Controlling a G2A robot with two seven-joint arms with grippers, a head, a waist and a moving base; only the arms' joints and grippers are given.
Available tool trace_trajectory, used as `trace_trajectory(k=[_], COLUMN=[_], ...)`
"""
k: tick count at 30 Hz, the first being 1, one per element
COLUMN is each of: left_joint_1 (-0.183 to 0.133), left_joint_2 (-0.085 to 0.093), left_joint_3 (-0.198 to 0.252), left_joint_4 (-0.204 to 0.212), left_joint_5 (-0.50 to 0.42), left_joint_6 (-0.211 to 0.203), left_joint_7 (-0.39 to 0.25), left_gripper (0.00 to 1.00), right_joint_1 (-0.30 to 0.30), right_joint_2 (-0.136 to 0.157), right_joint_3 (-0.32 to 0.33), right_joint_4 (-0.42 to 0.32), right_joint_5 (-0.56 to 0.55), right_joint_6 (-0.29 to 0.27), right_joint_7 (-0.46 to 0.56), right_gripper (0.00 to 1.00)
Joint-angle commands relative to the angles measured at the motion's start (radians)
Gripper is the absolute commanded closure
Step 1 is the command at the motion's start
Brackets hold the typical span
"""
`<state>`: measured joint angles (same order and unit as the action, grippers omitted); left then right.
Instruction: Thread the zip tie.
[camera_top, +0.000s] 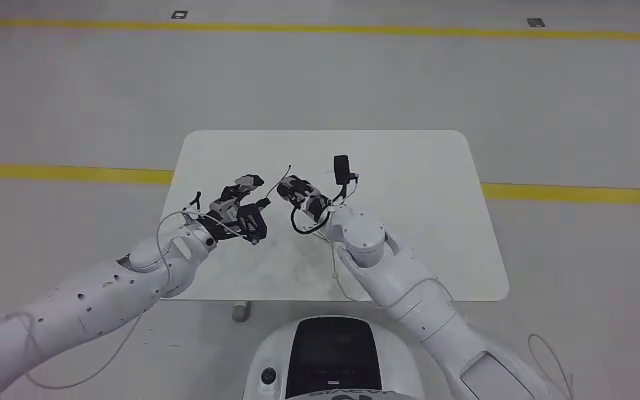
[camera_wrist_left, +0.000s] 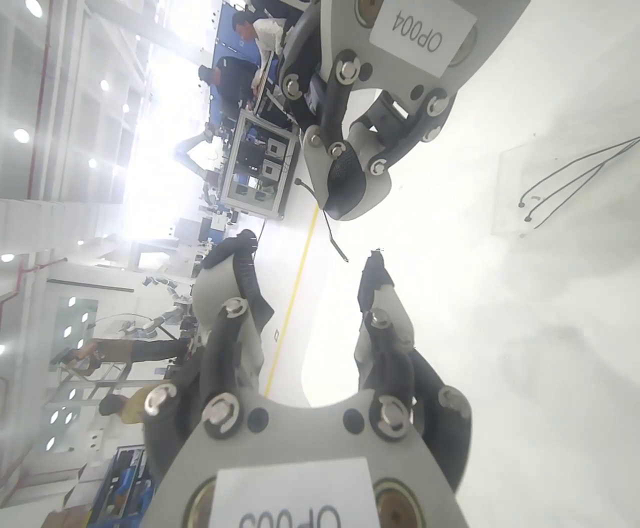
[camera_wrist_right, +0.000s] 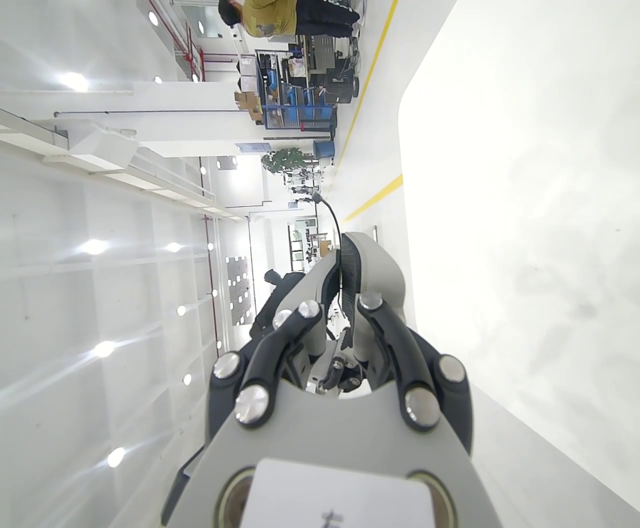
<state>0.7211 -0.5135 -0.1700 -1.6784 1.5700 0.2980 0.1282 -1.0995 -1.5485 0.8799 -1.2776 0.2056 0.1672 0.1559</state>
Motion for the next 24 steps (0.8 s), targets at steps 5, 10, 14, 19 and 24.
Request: trace_trajectory(k=[5,10,14,19,24], left_joint_1=[0.000,-0.001,-0.002,-0.003,-0.003], left_joint_2=[-0.005,-0.008,-0.010,-0.012,-0.012], left_joint_3=[0.000,0.000,0.000,0.000,0.000], left_joint_4=[0.009,0.012,0.014,0.015,0.016], left_joint_5=[0.000,0.000,0.000,0.000,0.000], left_joint_6=[-0.011,-0.017,-0.021,-0.025,-0.026], left_joint_7=[0.001,0.001,-0.002,-0.002,-0.003], left_gripper=[0.67,0.68,0.69,0.75,0.78], right_joint_1=[0.006,0.007,0.008,0.012,0.014], right_joint_2=[-0.007,-0.010,-0.012,-0.015,-0.018], right_joint_3=[-0.008,-0.006,-0.006,-0.007,-0.007], right_joint_4=[0.011,0.014,0.017,0.022,0.028], right_joint_5=[-0.004,-0.004,-0.008,-0.015,-0.018], right_joint_6=[-0.006,-0.008,-0.001,0.009,0.015], right_joint_7=[0.011,0.017,0.025,0.033,0.036], right_gripper=[1.00,1.00,1.00,1.00,1.00])
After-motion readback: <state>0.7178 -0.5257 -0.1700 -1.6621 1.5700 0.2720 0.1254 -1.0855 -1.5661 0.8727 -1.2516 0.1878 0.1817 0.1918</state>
